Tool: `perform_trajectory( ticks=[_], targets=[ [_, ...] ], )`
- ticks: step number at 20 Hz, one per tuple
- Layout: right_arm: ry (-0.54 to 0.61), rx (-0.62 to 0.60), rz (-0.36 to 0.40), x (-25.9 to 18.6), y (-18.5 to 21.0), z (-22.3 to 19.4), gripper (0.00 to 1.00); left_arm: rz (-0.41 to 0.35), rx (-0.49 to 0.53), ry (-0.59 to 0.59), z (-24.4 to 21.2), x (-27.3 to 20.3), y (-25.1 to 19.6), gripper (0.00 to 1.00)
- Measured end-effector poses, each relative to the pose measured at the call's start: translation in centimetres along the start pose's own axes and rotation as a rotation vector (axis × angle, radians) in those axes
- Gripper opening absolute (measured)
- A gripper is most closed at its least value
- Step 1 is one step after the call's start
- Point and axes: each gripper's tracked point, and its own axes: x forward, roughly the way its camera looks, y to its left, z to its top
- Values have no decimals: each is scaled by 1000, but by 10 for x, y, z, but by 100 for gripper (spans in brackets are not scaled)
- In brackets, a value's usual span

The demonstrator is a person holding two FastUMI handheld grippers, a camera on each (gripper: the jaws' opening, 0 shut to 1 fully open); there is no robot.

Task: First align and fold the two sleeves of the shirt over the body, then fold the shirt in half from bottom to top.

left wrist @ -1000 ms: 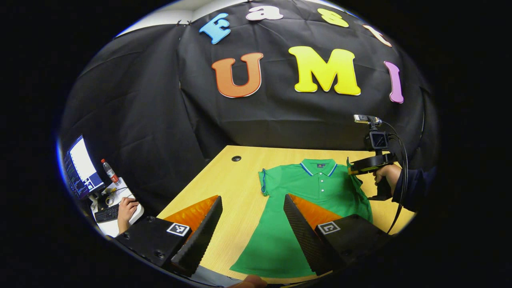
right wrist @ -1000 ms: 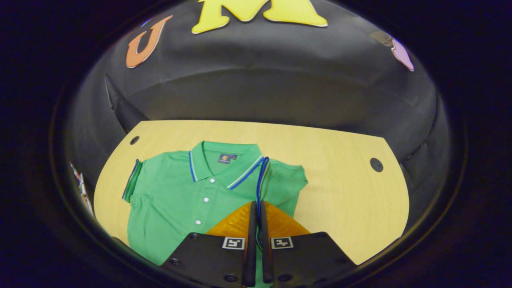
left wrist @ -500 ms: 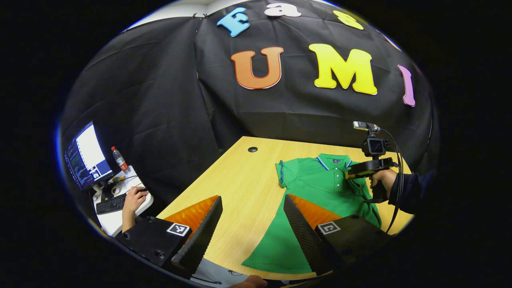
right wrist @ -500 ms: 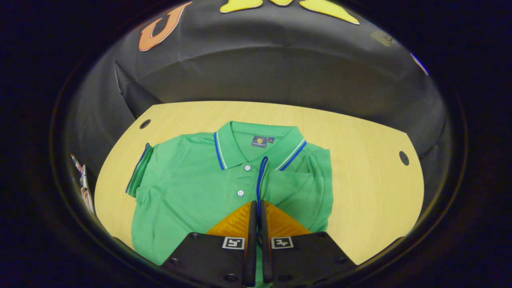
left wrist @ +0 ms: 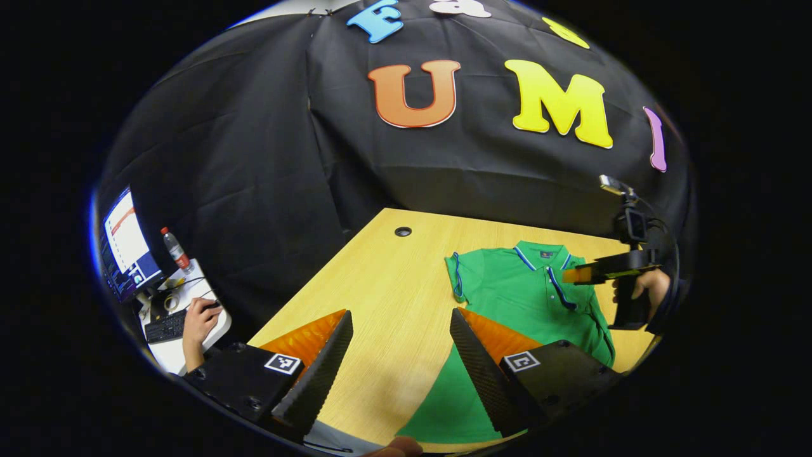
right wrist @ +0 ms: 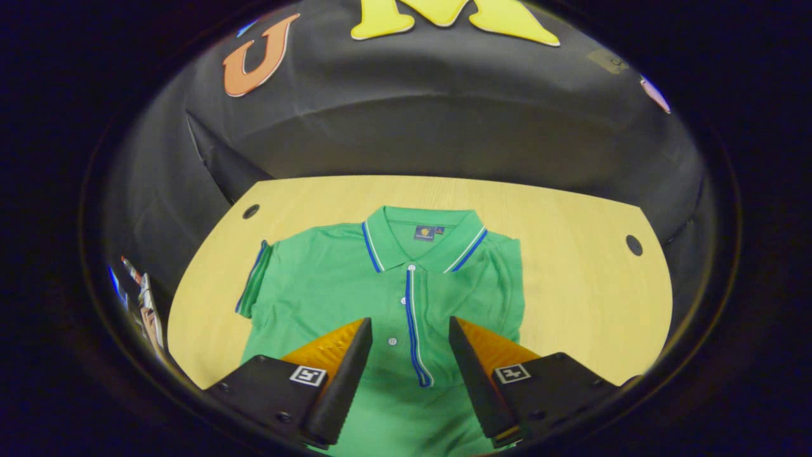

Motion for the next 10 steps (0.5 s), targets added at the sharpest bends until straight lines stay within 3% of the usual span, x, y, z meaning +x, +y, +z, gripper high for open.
perform_trajectory(
  ticks=[4,6,7,10],
  targets=[
    [-80,-42,-48,-63,-17,7,98,-110,-58,47,14,70,-40,100],
    [-119,-48,-80,-98,-29,8,98,-137,-50,76,17,107,-55,95],
    [-137,-40,-94,-116,-34,4,94,-141,-37,91,14,124,-61,100],
    [-144,2,-157,-161,-54,-19,98,-143,-8,135,5,176,-78,100]
  ],
)
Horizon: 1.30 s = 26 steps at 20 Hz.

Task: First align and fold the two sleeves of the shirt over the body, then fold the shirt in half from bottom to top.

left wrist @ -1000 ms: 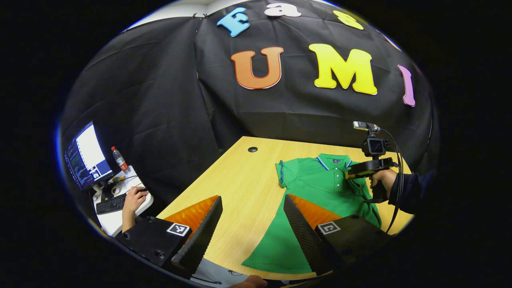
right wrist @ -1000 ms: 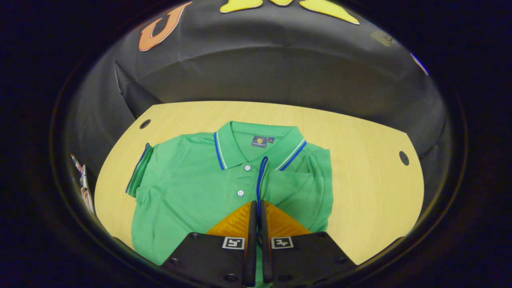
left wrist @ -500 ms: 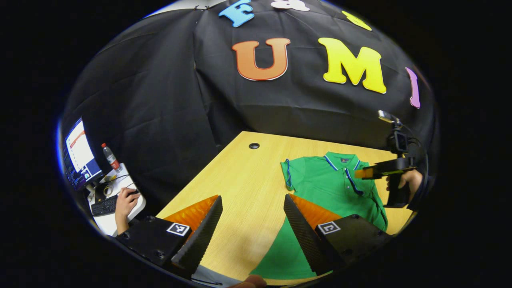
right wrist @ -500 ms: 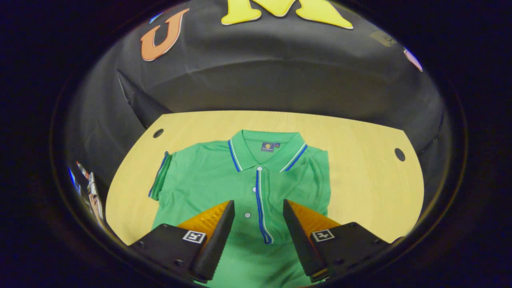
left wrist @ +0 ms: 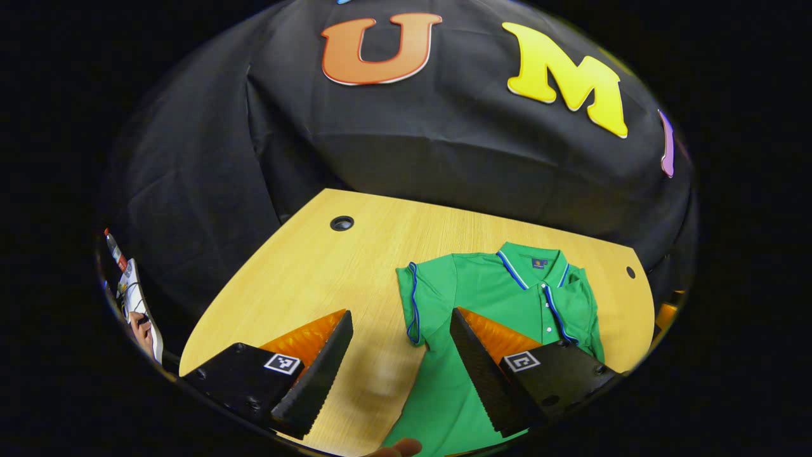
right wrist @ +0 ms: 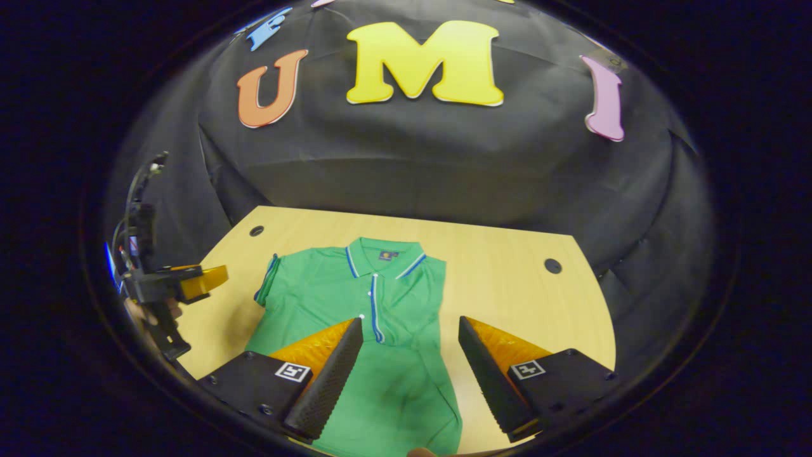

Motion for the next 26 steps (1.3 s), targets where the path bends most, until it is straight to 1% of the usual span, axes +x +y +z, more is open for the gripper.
perform_trajectory(
  ticks=[3,5,8,10,11,12,13,14,15,16,17,18,19,20,21,22,23,24,26],
  targets=[
    [32,12,-68,-27,-21,-33,98,-2,22,61,-13,48,-8,100],
    [69,41,-106,-45,-28,-58,98,-1,18,100,-22,75,-12,100],
    [82,80,-141,-66,-28,-83,98,-12,-24,155,-28,100,-12,100],
    [96,95,-149,-79,-25,-96,98,-12,-53,189,-35,113,-14,99],
    [97,102,-151,-84,-23,-99,96,-16,-66,208,-38,114,-14,100],
    [90,109,-158,-88,-23,-98,94,-26,-78,224,-40,116,-14,95],
    [82,116,-158,-92,-22,-97,98,-34,-80,235,-41,116,-15,93],
    [76,118,-159,-96,-21,-95,97,-50,-76,244,-43,116,-16,88],
    [75,115,-164,-101,-22,-97,97,-56,-56,253,-43,115,-18,86],
    [74,110,-167,-105,-22,-98,97,-49,-25,245,-42,116,-15,79],
    [71,108,-167,-109,-22,-98,98,-56,-15,233,-36,117,-16,75],
    [73,107,-167,-111,-21,-99,97,-79,-16,227,-33,117,-21,69],
    [80,108,-164,-115,-20,-103,94,-81,-8,236,-35,117,-21,66],
    [80,112,-163,-116,-19,-104,94,-76,4,255,-41,119,-20,43],
    [78,115,-161,-117,-19,-103,97,-70,11,277,-46,119,-19,42],
    [71,116,-162,-119,-19,-102,97,-63,12,285,-46,120,-17,37],
    [66,114,-161,-120,-19,-101,98,-57,14,274,-44,122,-15,35],
    [59,111,-160,-121,-19,-99,97,-41,15,276,-44,123,-10,28],
    [48,102,-163,-123,-20,-96,98,-62,0,276,-44,122,-14,7]
  ],
)
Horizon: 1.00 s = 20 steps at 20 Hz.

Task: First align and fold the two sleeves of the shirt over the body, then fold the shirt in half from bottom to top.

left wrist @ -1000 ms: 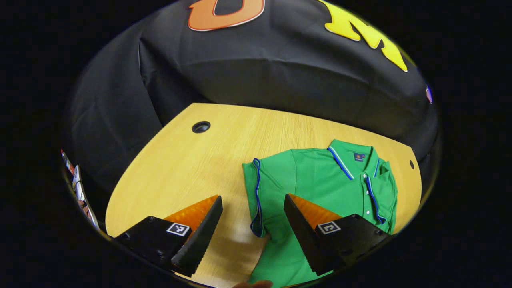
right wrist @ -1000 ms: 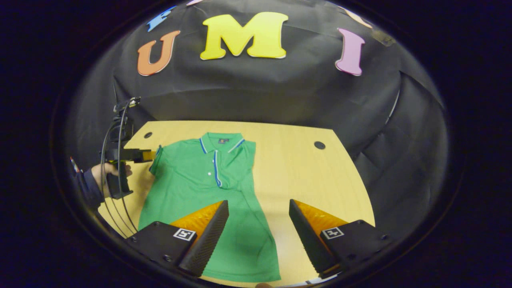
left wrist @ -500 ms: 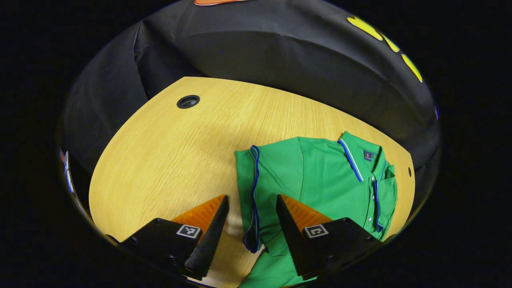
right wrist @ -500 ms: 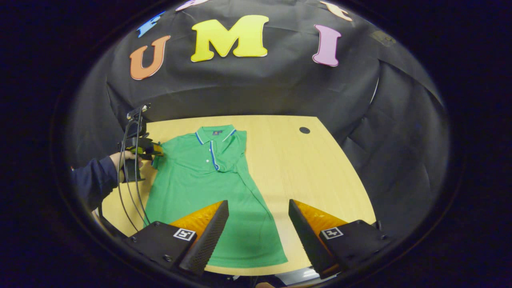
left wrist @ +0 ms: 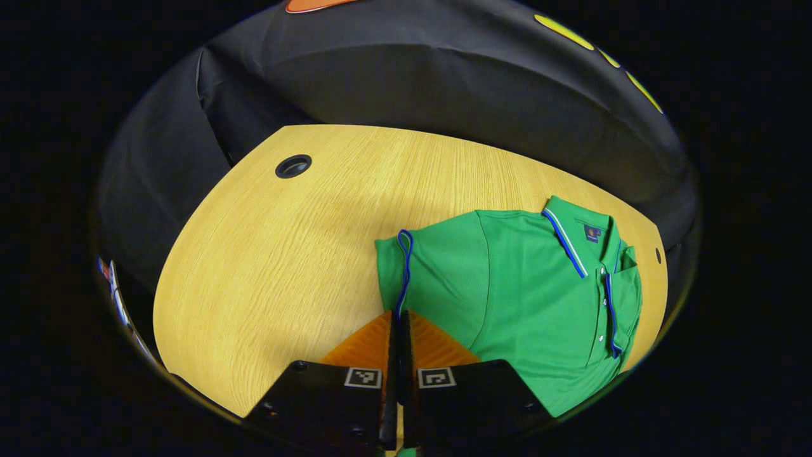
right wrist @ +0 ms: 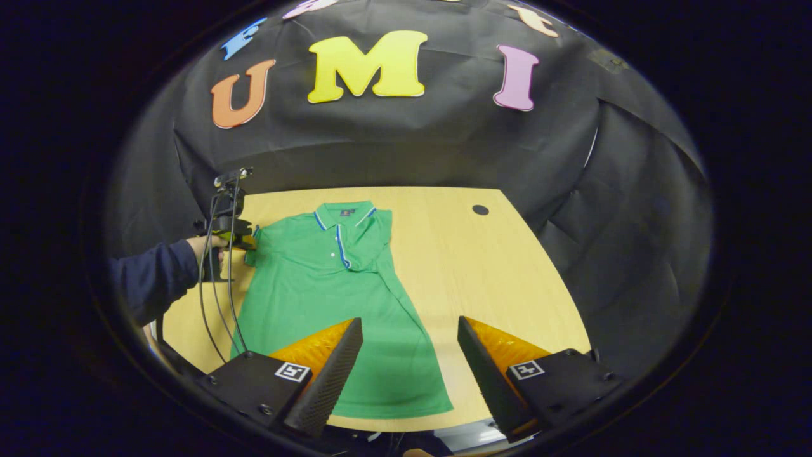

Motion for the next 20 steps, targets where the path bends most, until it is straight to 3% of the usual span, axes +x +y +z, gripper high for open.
perform_trajectory(
  ticks=[7,11,13,20],
  targets=[
    [-28,13,3,0,-6,9,98,-26,49,-42,16,-21,-17,4],
    [-26,31,11,5,-8,11,94,-70,161,-98,32,-40,-59,3],
    [-20,38,14,8,-9,10,97,-101,206,-118,38,-48,-86,4],
    [10,71,-16,18,-30,3,97,-204,308,-99,19,-49,-176,4]
  ],
)
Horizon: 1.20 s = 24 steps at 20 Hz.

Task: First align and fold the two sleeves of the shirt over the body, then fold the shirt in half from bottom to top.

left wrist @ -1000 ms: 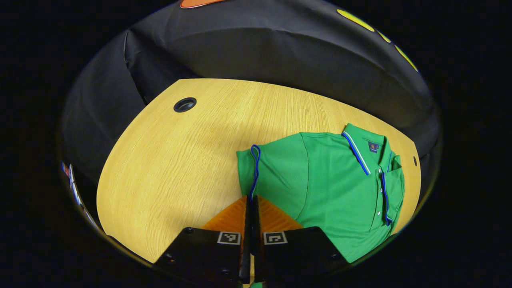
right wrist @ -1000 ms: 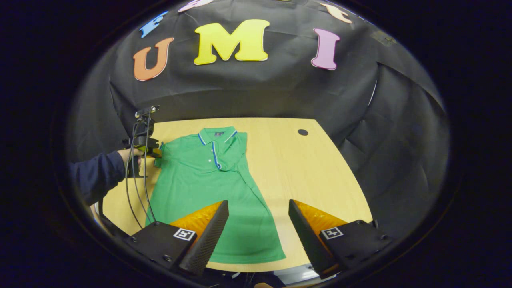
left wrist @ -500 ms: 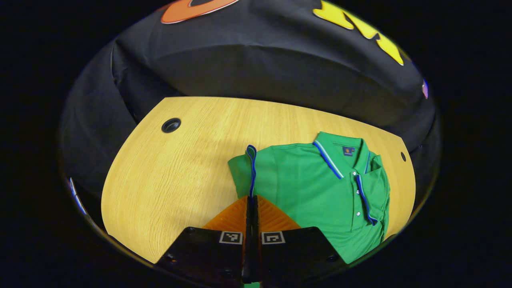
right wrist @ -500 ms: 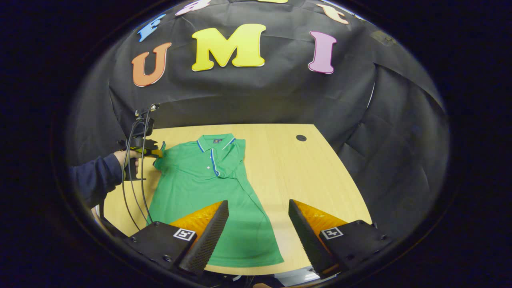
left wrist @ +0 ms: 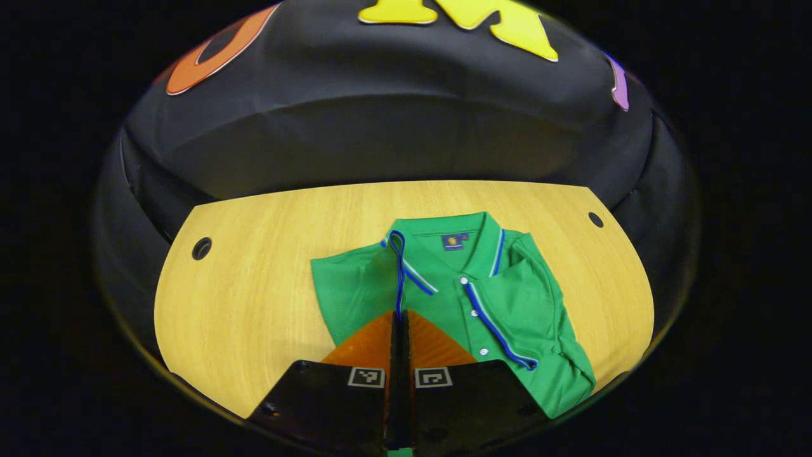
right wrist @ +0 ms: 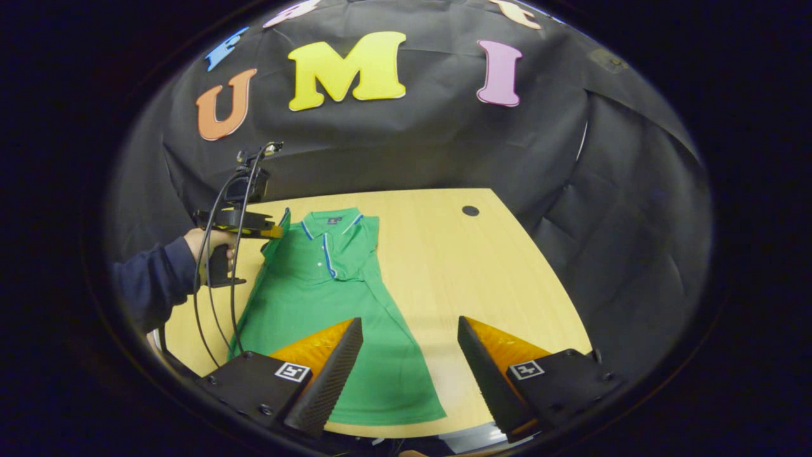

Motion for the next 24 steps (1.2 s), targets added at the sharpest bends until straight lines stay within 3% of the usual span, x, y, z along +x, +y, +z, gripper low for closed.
perform_trajectory(
  ticks=[8,11,14,15,16,17,18,19,20,21,23,24],
  targets=[
    [33,24,-30,9,-18,-11,98,-54,37,43,-13,19,-54,4],
    [33,24,-35,10,-24,-11,98,-82,-2,65,-21,24,-64,4],
    [29,26,-37,9,-32,-8,97,-114,-64,66,-24,21,-68,14],
    [28,28,-37,11,-34,-9,97,-105,-72,59,-22,19,-66,13],
    [27,29,-35,11,-36,-8,98,-92,-78,53,-20,15,-61,53],
    [25,27,-33,11,-38,-8,98,-88,-87,48,-18,12,-59,44],
    [21,23,-29,12,-40,-6,97,-88,-99,37,-15,5,-57,55],
    [19,17,-24,13,-40,-6,97,-84,-108,25,-12,0,-54,74],
    [16,9,-20,14,-41,-4,97,-84,-118,12,-10,-7,-52,79],
    [14,1,-13,13,-40,-3,97,-74,-122,-4,-9,-18,-46,73],
    [10,-19,1,15,-38,1,98,-19,-116,-30,-9,-36,-29,99],
    [11,-26,8,17,-37,1,98,-8,-114,-33,-14,-41,-25,99]
  ],
)
